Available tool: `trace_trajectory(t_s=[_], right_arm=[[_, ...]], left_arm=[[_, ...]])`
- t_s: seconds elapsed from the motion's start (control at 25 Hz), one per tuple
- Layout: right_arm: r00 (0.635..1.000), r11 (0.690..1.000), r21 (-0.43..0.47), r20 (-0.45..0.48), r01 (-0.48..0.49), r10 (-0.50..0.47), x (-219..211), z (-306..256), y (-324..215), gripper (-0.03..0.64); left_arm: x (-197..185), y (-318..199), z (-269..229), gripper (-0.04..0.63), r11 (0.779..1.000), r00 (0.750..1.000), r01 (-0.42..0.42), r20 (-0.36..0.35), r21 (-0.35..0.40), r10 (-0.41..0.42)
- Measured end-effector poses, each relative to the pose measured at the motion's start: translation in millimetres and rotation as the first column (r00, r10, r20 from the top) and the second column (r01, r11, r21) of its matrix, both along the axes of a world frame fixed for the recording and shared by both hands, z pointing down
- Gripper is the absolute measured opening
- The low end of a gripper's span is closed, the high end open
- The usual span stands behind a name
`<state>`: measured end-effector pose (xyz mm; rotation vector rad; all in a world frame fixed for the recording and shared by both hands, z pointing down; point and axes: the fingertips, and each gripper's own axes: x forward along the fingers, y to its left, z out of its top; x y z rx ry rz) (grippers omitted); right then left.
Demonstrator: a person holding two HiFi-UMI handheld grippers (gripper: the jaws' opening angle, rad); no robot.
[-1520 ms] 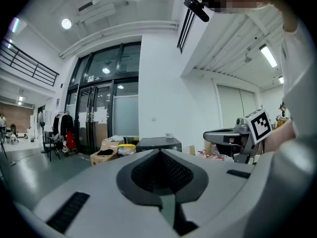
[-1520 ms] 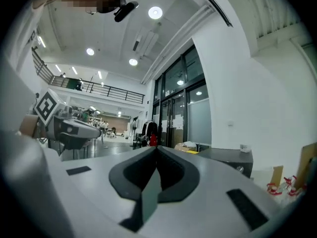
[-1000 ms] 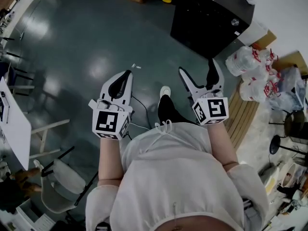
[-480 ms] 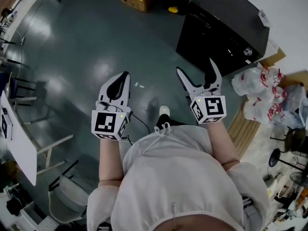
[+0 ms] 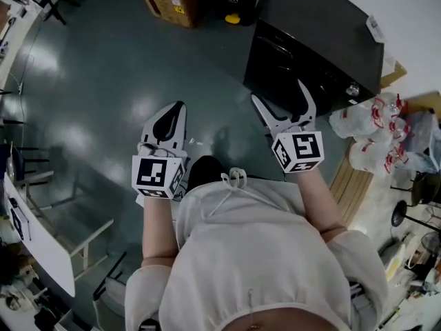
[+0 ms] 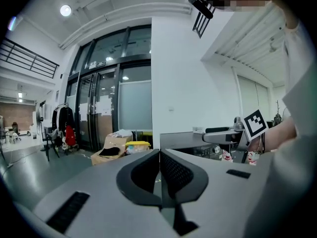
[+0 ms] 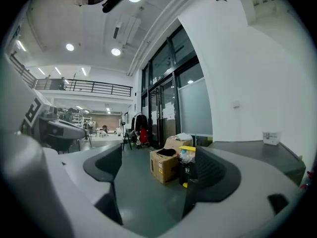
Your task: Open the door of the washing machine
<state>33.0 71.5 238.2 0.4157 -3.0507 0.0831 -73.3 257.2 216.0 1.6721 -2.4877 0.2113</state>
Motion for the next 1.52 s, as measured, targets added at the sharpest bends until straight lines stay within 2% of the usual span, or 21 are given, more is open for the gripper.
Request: trace_trajectory(t_s=[0.2,0.36,0.52,0.72,0.84,0.96,1.04,1.2,1.32,1.4,1.52], right_arm=[[0.996,0.996,0.005,0.0,-0.089,0.089,-25.5,6.8,-45.2,0.462],[0.985,0.985,-0.008,-0.008,-0.171,0.171,-55.9,14.8,-84.0,0.462],[0.96,0.96,-0.03,-0.032,-0.279,0.278,-95.3,22.5,-126.5,0.462],[0.909,0.907,-0.074,-0.059,-0.415,0.412,-144.4,36.2,-171.9,0.462],[0.871,0.86,-0.136,-0.063,-0.491,0.487,-163.1,48.8,-197.6,0.461],[0.821,0.812,-0.126,-0.121,-0.57,0.558,-171.1,72.8,-214.8,0.462],[0.775,0.768,-0.119,-0.167,-0.629,0.609,-168.9,91.7,-219.7,0.462],[0.693,0.67,-0.18,-0.254,-0.72,0.675,-158.5,144.5,-234.5,0.46],[0.635,0.588,-0.243,-0.325,-0.772,0.7,-147.2,191.8,-243.6,0.461],[0.593,0.527,-0.273,-0.374,-0.805,0.712,-139.4,225.2,-245.6,0.461],[0.53,0.433,-0.307,-0.457,-0.848,0.714,-130.1,276.1,-243.8,0.462]], left_arm=[[-44.1,-59.4,-1.7,0.021,0.997,0.996,-0.081,0.027,0.017,0.08],[-84.7,-117.3,-1.9,0.021,0.98,0.979,-0.198,0.049,0.017,0.197],[-139.3,-178.4,-1.9,0.021,0.954,0.953,-0.301,0.036,0.011,0.3],[-197.0,-250.3,2.7,0.021,0.9,0.899,-0.436,0.022,-0.012,0.436],[-218.1,-285.2,9.5,0.021,0.861,0.861,-0.508,0.014,-0.018,0.508],[-234.4,-314.0,25.5,0.021,0.821,0.821,-0.571,-0.014,-0.013,0.571],[-241.1,-331.3,41.4,0.021,0.785,0.785,-0.619,-0.02,-0.023,0.619],[-241.1,-367.0,80.2,0.021,0.709,0.71,-0.704,-0.068,-0.037,0.701],[-233.3,-387.6,111.6,0.021,0.66,0.662,-0.75,-0.073,-0.044,0.746],[-230.2,-395.8,136.8,0.021,0.644,0.648,-0.762,-0.085,-0.075,0.757],[-227.0,-401.1,175.9,0.021,0.617,0.631,-0.776,-0.144,-0.133,0.762]])
